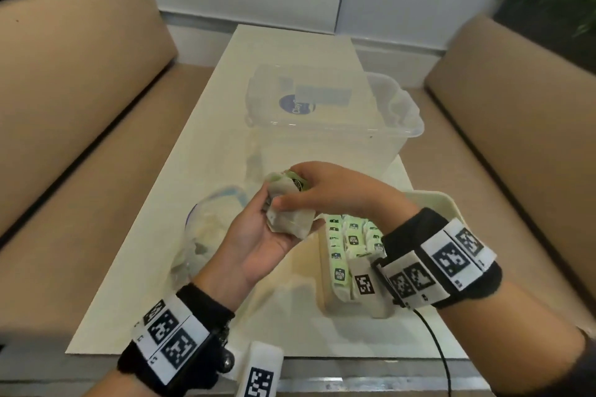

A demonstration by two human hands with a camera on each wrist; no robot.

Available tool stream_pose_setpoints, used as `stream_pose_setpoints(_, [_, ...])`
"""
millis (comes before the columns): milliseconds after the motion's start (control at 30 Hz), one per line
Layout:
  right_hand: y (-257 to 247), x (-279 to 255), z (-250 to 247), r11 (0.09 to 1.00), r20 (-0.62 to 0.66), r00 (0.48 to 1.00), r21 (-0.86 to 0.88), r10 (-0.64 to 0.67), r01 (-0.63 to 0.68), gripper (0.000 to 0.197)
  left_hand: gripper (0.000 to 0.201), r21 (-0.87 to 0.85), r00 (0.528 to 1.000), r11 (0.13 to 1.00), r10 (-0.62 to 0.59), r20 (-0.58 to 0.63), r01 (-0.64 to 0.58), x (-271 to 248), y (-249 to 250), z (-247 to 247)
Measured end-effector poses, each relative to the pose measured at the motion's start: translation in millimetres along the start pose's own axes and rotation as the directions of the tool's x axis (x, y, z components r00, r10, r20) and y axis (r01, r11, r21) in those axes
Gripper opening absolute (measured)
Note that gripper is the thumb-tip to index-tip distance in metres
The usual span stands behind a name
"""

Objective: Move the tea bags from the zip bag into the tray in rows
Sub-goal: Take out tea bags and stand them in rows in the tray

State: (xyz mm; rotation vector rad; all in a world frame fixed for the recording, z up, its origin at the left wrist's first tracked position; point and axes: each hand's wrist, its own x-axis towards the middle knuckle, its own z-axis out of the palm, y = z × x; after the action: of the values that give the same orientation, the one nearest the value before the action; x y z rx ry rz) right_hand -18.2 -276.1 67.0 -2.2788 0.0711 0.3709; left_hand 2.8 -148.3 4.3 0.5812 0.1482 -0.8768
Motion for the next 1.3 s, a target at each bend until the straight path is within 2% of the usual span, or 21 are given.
stream_pose_setpoints(67, [5,1,6,0.989,-0.108,0.994,-0.145,-0.004,-0.012,0.035,0.042,-0.037,1.000,0.999,-0.008,0.015,0.009,4,-4,1])
stream_pose_setpoints(167, [11,2,14,0.982,-0.182,0.983,-0.188,0.002,-0.037,0.043,0.044,-0.047,1.000,0.999,-0.023,0.012,0.023,10,-9,1])
stream_pose_setpoints(333, [20,0,10,0.985,-0.196,0.980,-0.160,0.026,-0.058,0.055,0.043,-0.119,0.999,0.991,-0.053,0.002,0.053,9,-11,-5])
stream_pose_setpoints(433, [26,-3,2,0.994,-0.218,0.976,-0.100,0.012,-0.035,0.052,0.041,-0.181,0.998,0.981,-0.066,0.004,0.065,6,-11,-7])
stream_pose_setpoints(500, [30,-7,-2,0.994,-0.302,0.951,-0.107,-0.065,0.033,0.041,0.041,-0.199,0.997,0.977,-0.071,0.002,0.070,4,-10,-8])
stream_pose_setpoints(567, [30,-15,-1,0.969,-0.373,0.897,-0.152,-0.238,0.194,0.027,0.041,-0.212,0.999,0.976,-0.048,-0.017,0.044,4,-9,-10])
stream_pose_setpoints(633, [26,-22,6,0.910,-0.334,0.855,-0.264,-0.397,0.319,0.020,0.040,-0.203,0.999,0.979,-0.026,-0.039,0.017,3,-8,-11])
stream_pose_setpoints(733, [19,-22,26,0.809,-0.247,0.855,-0.515,-0.457,0.284,0.024,0.041,-0.172,0.996,0.985,-0.007,-0.089,-0.009,4,-10,-11])
stream_pose_setpoints(833, [14,-17,36,0.755,-0.248,0.879,-0.633,-0.406,0.170,0.035,0.044,-0.161,0.991,0.986,0.011,-0.130,-0.032,4,-11,-10])
stream_pose_setpoints(933, [10,-14,38,0.784,-0.231,0.913,-0.606,-0.338,0.137,0.037,0.056,-0.154,0.991,0.987,0.017,-0.134,-0.037,4,-12,-10])
stream_pose_setpoints(1000, [7,-13,36,0.837,-0.205,0.935,-0.527,-0.289,0.143,0.034,0.057,-0.179,0.992,0.983,0.009,-0.126,-0.031,4,-12,-11])
stream_pose_setpoints(1167, [8,-14,30,0.955,-0.176,0.965,-0.258,-0.193,0.144,0.018,0.049,-0.185,0.998,0.983,-0.016,-0.063,0.004,-1,-12,-12])
stream_pose_setpoints(1300, [7,-22,17,0.980,-0.148,0.970,-0.074,-0.194,0.185,0.007,0.044,-0.104,0.999,0.994,-0.033,-0.031,0.030,-5,-10,-13])
